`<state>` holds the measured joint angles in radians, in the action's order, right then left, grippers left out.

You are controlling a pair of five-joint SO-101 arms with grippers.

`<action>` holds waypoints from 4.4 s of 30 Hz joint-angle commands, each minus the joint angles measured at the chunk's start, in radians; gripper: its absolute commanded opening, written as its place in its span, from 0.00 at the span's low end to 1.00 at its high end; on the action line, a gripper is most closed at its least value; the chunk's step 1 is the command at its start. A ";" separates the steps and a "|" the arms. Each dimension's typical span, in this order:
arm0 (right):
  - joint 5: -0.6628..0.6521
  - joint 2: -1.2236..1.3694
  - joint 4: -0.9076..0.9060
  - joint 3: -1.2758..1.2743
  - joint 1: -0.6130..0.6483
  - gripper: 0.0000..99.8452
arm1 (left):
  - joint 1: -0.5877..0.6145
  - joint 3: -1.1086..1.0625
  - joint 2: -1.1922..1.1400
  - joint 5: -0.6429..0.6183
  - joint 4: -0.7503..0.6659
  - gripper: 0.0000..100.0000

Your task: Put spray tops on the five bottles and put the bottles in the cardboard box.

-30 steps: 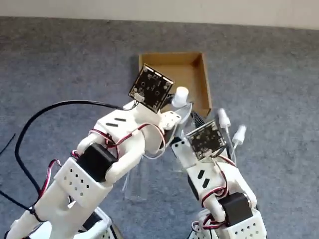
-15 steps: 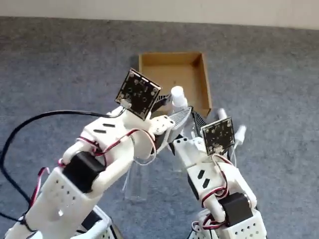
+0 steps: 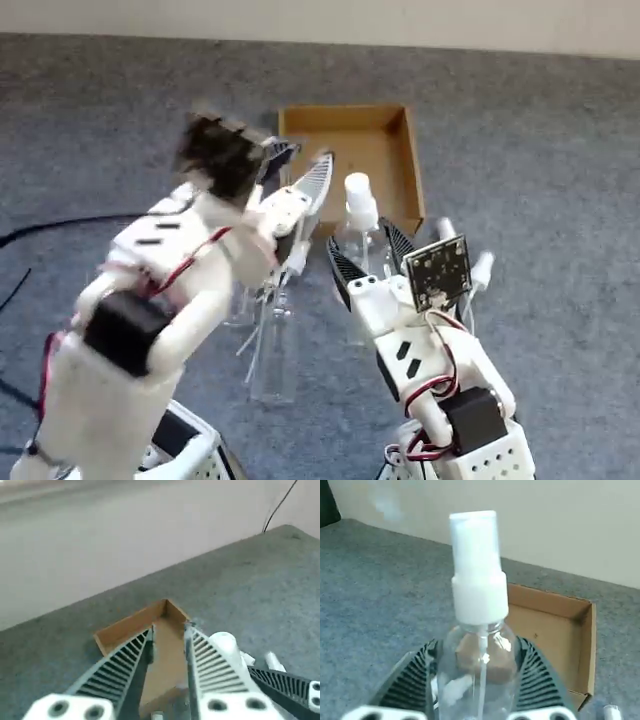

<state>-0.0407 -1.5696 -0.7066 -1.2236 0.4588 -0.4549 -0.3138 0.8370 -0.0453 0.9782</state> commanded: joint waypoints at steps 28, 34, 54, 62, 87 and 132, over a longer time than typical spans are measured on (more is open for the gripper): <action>0.005 -0.002 0.025 0.002 -0.001 0.00 | -0.067 0.265 -0.114 0.009 0.060 0.09; 0.005 -0.002 0.025 0.002 -0.001 0.00 | -0.134 0.189 -0.114 0.080 0.057 0.09; 0.005 0.088 0.079 0.067 -0.107 0.00 | -0.073 0.208 -0.007 0.146 0.241 0.11; 0.049 0.595 0.116 0.492 -0.122 0.00 | 0.133 -0.140 0.191 0.176 0.318 0.18; 0.118 1.049 -0.317 1.072 0.081 0.00 | 0.203 -0.642 0.216 0.192 -0.322 0.18; 0.005 2.402 0.116 2.028 -0.071 0.01 | 0.696 -0.895 0.380 0.187 -0.173 0.18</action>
<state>-0.0468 0.8470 -0.5838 0.7495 0.3821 0.2539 -1.2144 1.2175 0.1389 0.8324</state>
